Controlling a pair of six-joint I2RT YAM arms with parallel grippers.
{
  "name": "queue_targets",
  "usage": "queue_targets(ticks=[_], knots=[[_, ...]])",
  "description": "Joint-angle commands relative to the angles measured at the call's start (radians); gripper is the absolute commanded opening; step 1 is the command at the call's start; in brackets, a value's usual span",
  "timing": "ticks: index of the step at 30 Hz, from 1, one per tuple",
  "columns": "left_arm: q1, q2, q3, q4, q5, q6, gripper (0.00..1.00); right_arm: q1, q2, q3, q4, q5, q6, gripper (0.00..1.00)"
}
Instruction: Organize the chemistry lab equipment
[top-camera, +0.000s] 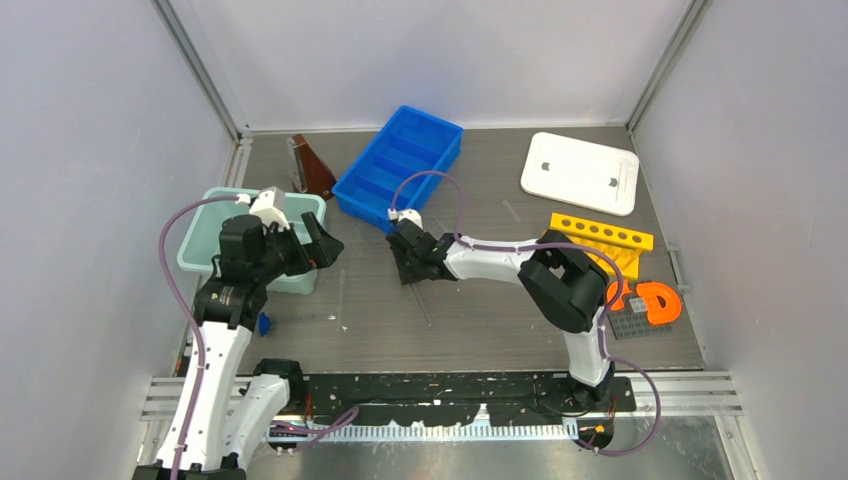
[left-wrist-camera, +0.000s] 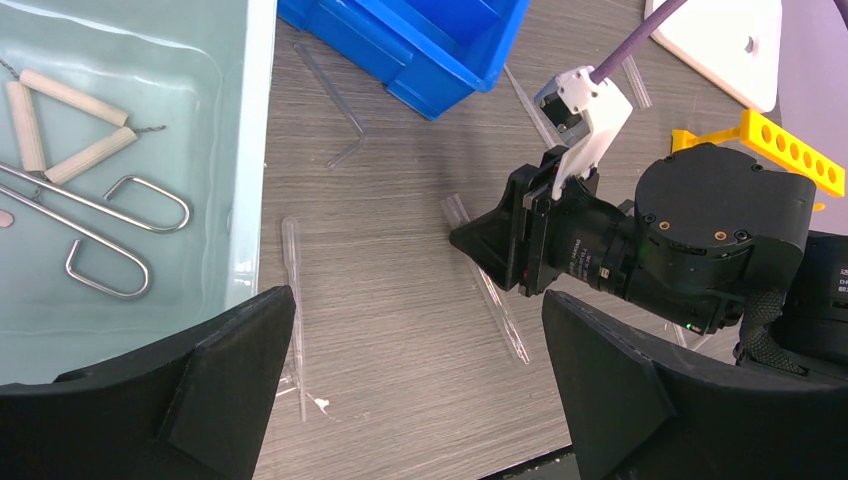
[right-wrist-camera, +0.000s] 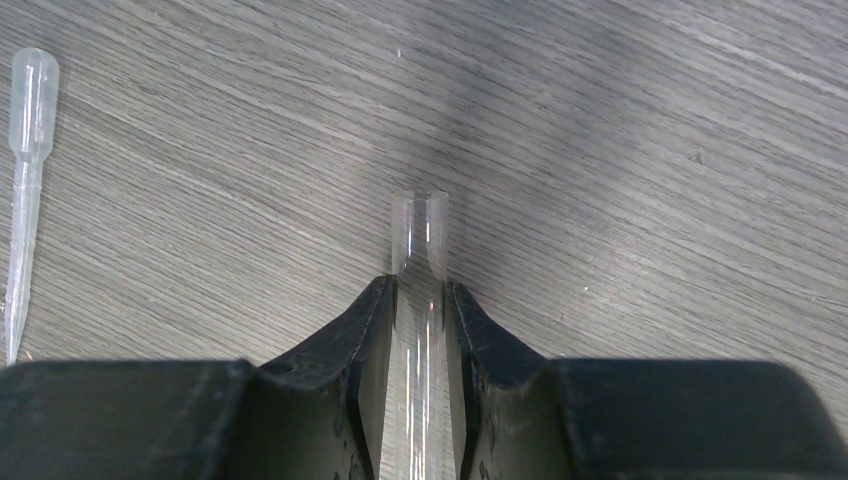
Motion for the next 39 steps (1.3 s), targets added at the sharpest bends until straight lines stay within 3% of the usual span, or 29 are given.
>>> queue_targets(ticks=[1,12,20,28,33,39], knots=[[-0.003,-0.015,0.010,0.014,0.008,0.011,0.98,0.005,-0.018,0.016,0.008,0.037,0.006,0.24],[-0.007,-0.012,0.003,0.027,0.089,-0.001,0.99,0.006,-0.228,-0.071,0.084,0.037,0.082,0.20],[-0.006,-0.049,-0.010,0.072,0.296,-0.073,0.97,0.005,-0.418,-0.156,0.191,0.027,0.155,0.19],[-0.015,-0.041,-0.062,0.274,0.510,-0.239,0.92,0.005,-0.600,-0.213,0.283,0.031,0.198,0.19],[-0.101,-0.041,-0.108,0.429,0.496,-0.349,0.88,0.005,-0.685,-0.216,0.282,0.021,0.208,0.19],[-0.304,0.013,-0.108,0.475,0.351,-0.348,0.84,0.005,-0.737,-0.232,0.293,0.031,0.229,0.19]])
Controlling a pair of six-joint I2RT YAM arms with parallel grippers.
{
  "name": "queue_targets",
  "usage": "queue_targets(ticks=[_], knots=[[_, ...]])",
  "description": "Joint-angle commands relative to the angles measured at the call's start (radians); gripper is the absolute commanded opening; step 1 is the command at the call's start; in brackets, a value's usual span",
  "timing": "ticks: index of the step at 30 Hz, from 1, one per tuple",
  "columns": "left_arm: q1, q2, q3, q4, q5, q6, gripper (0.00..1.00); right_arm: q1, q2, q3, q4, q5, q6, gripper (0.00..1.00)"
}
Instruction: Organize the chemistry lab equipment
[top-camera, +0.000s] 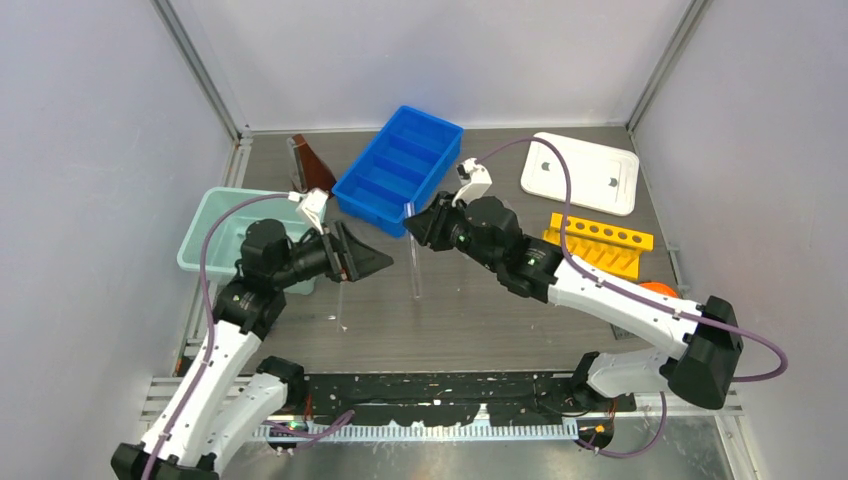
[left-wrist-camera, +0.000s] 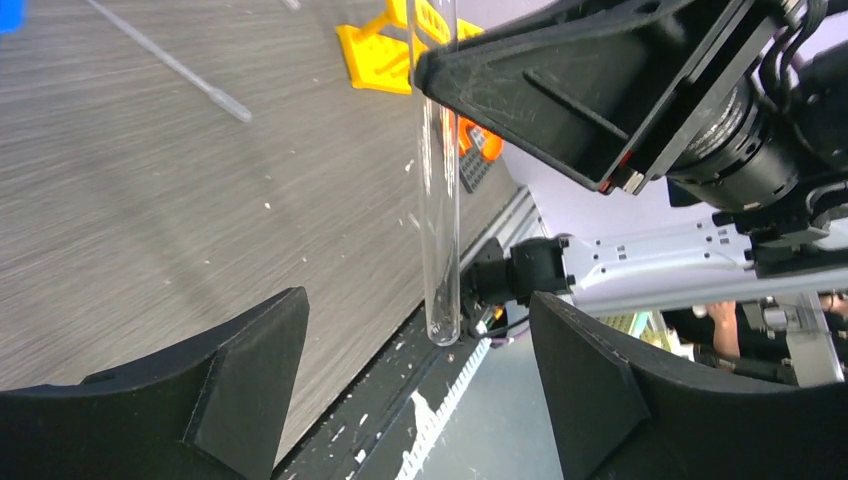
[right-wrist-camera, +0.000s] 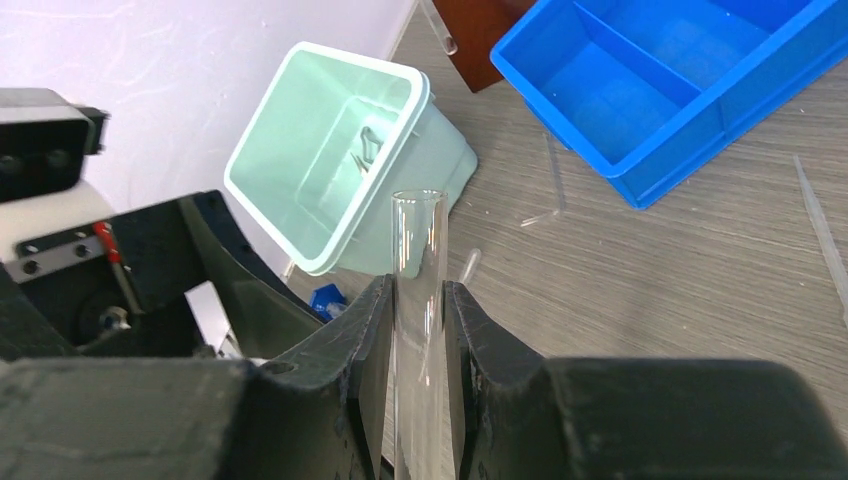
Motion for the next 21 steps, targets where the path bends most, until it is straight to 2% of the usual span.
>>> queue_targets(ticks=[1,4,13,18,21], knots=[[-0.134,0.049,0.011,0.119,-0.087,-0.020,0.83,0.004,-0.055,-0.014,0.062,0.014,0.035,0.19],[-0.200,0.103,0.023,0.120,-0.130,0.004,0.81,0.004,-0.075,-0.029,0.068,0.015,0.041,0.19],[-0.298,0.231,0.029,0.212,-0.196,0.022,0.74,0.004,-0.109,-0.068,0.077,0.013,0.050,0.19],[-0.320,0.281,0.028,0.259,-0.187,0.025,0.63,0.003,-0.115,-0.081,0.085,0.017,0.048,0.19],[-0.329,0.290,0.021,0.278,-0.185,0.036,0.53,0.002,-0.117,-0.091,0.086,0.016,0.045,0.19]])
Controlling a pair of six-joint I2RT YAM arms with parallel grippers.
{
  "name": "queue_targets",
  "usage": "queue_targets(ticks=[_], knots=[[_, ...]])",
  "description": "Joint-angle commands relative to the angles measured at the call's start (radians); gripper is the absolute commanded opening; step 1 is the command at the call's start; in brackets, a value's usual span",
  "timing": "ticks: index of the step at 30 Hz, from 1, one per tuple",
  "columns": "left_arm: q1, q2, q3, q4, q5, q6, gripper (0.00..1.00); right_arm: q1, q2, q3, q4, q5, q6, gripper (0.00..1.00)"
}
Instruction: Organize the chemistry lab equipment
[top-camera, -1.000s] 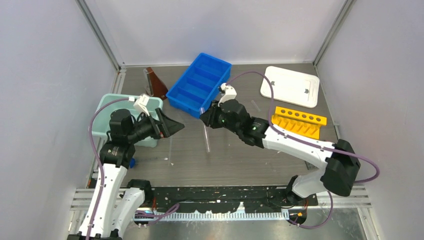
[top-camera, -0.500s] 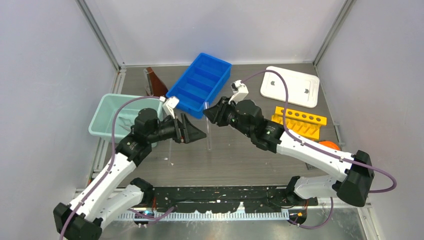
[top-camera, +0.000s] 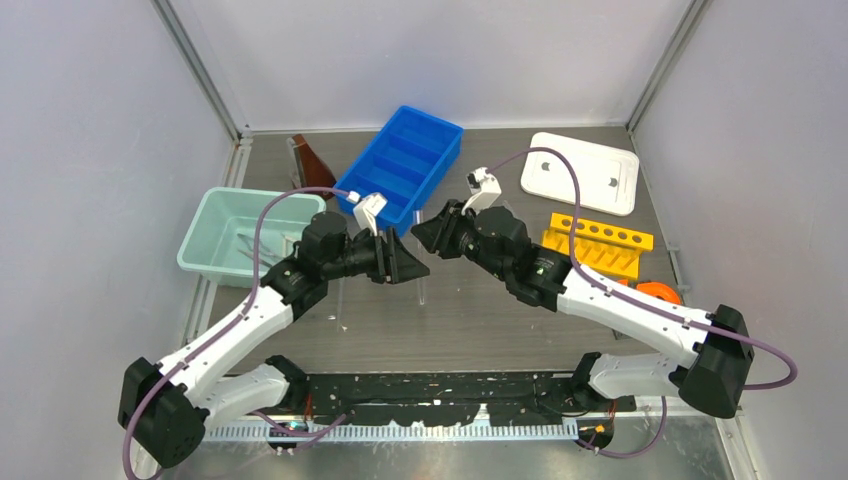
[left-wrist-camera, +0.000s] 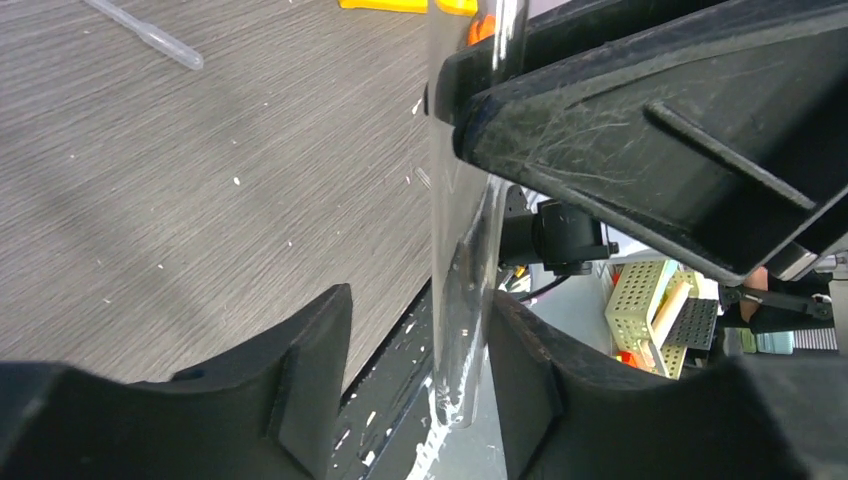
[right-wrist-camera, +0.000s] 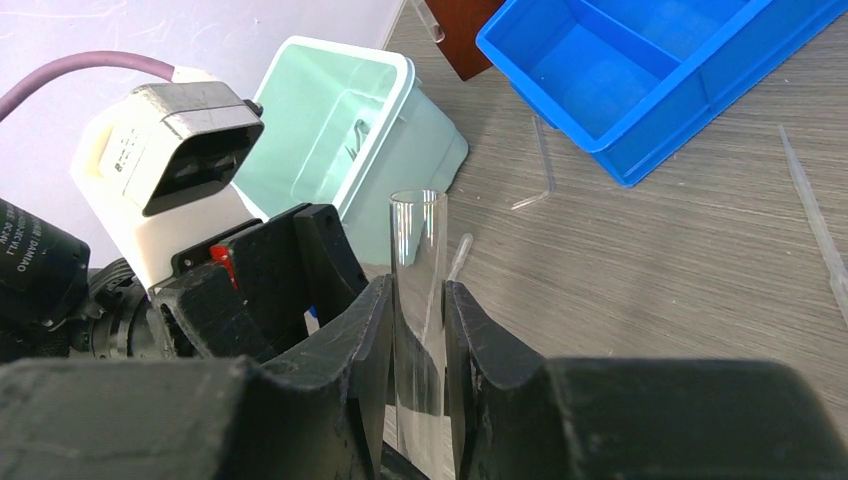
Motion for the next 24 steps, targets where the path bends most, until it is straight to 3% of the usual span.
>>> queue_targets(ticks=[1,10,17,24], knots=[[-0.014,0.004,0.016,0.098,-0.013,0.034,0.49,-0.001,-0.040,-0.006,0.065,0.007,0.014,0.19],[-0.015,-0.016,-0.011,0.108,-0.031,0.162,0.22,-0.071,-0.084,-0.056,0.068,-0.103,0.051,0.19],[-0.017,-0.018,0.040,0.005,-0.008,0.338,0.15,-0.154,-0.120,-0.063,0.024,-0.290,0.053,0.24],[-0.020,-0.002,0.072,-0.040,0.033,0.419,0.15,-0.180,-0.135,-0.026,-0.084,-0.354,0.053,0.49]])
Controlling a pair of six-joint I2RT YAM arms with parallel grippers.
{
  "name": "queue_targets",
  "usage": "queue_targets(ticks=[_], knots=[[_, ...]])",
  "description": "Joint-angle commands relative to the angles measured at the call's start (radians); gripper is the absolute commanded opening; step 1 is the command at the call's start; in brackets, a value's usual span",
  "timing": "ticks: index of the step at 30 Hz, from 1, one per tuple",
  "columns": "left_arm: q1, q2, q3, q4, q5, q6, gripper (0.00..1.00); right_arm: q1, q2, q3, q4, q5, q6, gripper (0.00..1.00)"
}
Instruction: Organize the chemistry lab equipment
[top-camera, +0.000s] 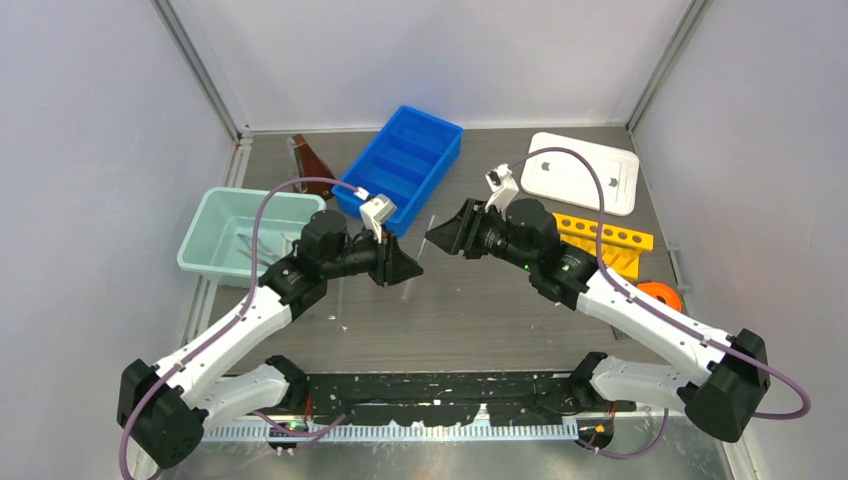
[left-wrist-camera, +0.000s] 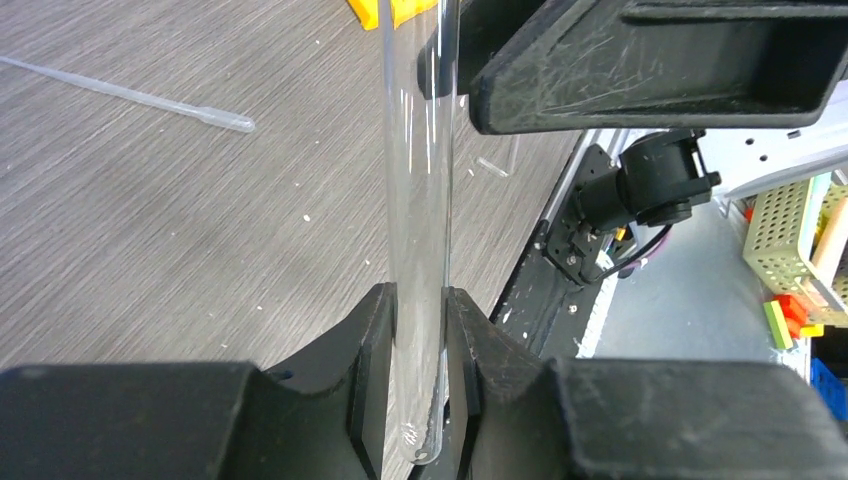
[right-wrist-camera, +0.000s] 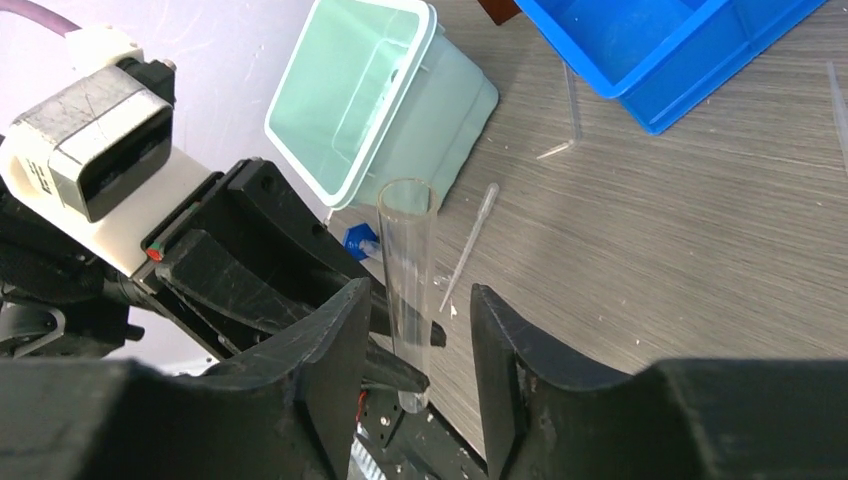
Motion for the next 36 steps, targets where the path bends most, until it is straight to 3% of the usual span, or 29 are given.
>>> queue_targets(ticks=[1,17,27,33,36], knots=[[-0.001,-0.001,0.050,-0.029,0.024,0.085,0.15,-0.016,-0.037,0.050,-0.061,-0.055,0.005,0.50],[-0.011,0.013,0.052,-0.033,0.054,0.114,0.12,-0.080,0.054,0.146,-0.117,-0.176,0.046,0.49],[-0.014,0.010,0.065,-0.068,0.033,0.141,0.12,-0.086,0.086,0.156,-0.097,-0.181,0.053,0.30],[-0.013,0.019,0.079,-0.087,0.018,0.146,0.26,-0.086,0.043,0.128,-0.065,-0.118,0.036,0.23],[-0.013,0.026,0.100,-0.120,-0.009,0.155,0.50,-0.087,0.022,0.108,-0.058,-0.051,0.011,0.22]])
